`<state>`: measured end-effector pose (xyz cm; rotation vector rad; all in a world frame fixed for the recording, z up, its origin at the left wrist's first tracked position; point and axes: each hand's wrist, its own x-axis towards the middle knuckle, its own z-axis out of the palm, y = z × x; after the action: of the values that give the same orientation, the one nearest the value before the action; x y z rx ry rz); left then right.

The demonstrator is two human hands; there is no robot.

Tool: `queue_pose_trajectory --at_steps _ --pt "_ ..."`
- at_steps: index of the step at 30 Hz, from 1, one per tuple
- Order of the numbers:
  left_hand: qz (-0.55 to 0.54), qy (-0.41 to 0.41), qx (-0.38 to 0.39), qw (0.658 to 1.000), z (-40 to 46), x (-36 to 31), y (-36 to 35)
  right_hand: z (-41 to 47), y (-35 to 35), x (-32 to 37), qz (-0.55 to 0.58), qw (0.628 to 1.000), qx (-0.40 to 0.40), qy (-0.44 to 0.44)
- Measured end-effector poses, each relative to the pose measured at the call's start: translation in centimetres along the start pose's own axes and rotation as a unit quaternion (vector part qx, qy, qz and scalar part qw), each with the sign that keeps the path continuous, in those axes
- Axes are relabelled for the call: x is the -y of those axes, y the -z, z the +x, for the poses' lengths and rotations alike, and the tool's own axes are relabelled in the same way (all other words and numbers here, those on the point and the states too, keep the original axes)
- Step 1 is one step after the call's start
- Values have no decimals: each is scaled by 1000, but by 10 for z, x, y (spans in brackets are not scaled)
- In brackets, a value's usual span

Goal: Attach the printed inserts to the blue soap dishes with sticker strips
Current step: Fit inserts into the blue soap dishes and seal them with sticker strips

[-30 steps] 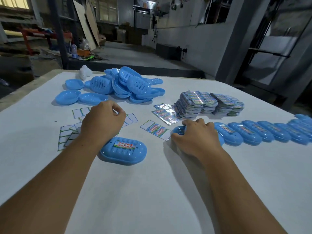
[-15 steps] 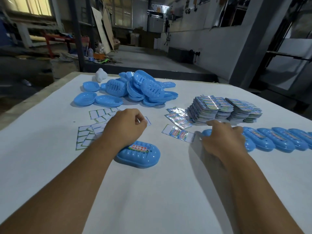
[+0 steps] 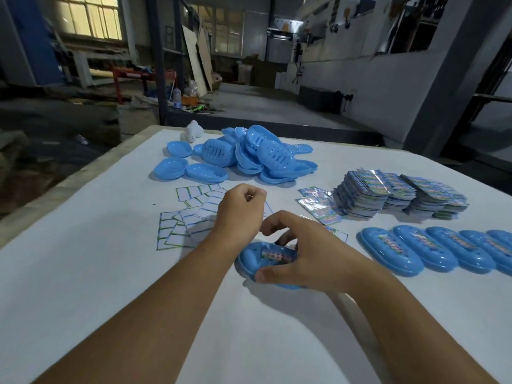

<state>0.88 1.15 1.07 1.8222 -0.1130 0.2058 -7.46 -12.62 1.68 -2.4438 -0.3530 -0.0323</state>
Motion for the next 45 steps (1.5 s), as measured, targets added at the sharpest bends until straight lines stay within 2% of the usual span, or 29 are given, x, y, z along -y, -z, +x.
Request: queue_pose_trajectory --at_steps 4,8,12,16,18,20,23,26,33,36,38,42,45 --pt "28 -8 -15 999 5 3 2 -8 10 -10 -79 993 -76 -39" --pt "86 -45 -25 995 6 8 2 -19 36 -29 -180 954 -181 -154" --pt "118 -78 -36 989 7 11 1 -30 48 -43 -218 921 -204 -252" --pt "132 -88 -25 987 6 12 2 -34 49 -44 -206 908 -228 -283" --pt "138 -112 9 984 2 10 2 -33 48 -43 -196 912 -224 -282" --pt "167 -170 93 967 -6 9 1 -32 45 -42 -189 917 -207 -283" --pt "261 -253 251 897 -20 13 -6 -31 45 -43 -189 915 -203 -293" --pt "344 -263 296 851 -22 14 -13 -31 46 -45 -188 910 -215 -300" --pt "401 -332 228 823 -16 6 -3 -28 50 -49 -213 896 -216 -324" --pt "450 -297 187 821 -8 4 5 -21 50 -47 -228 899 -202 -314" --pt "459 -257 166 834 1 5 12 -10 51 -41 -234 904 -201 -294" --pt "426 -185 42 884 38 16 30 25 45 -26 -238 927 -207 -202" --pt "451 -133 -18 882 73 28 43 53 35 -16 -247 938 -204 -135"
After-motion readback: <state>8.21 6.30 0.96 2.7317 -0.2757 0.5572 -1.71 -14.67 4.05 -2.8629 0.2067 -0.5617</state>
